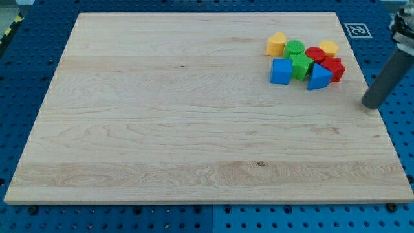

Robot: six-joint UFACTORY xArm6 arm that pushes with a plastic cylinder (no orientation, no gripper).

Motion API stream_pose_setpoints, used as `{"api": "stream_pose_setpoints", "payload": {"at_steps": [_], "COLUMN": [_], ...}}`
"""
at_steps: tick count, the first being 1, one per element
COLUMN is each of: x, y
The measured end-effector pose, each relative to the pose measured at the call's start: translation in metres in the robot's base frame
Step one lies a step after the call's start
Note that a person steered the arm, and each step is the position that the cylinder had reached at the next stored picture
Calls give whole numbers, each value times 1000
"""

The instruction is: Point your arm towards the blue cube

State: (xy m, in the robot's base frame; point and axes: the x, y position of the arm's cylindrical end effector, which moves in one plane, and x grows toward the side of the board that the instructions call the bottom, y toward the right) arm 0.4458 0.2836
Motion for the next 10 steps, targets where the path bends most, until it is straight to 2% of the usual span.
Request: {"api": "stream_pose_setpoints", "payload": {"at_steps": [1,2,4,9,10], "x": [-61,-101,-107,-152,-174], "y": [-5,-5,-21,-204,-233]}}
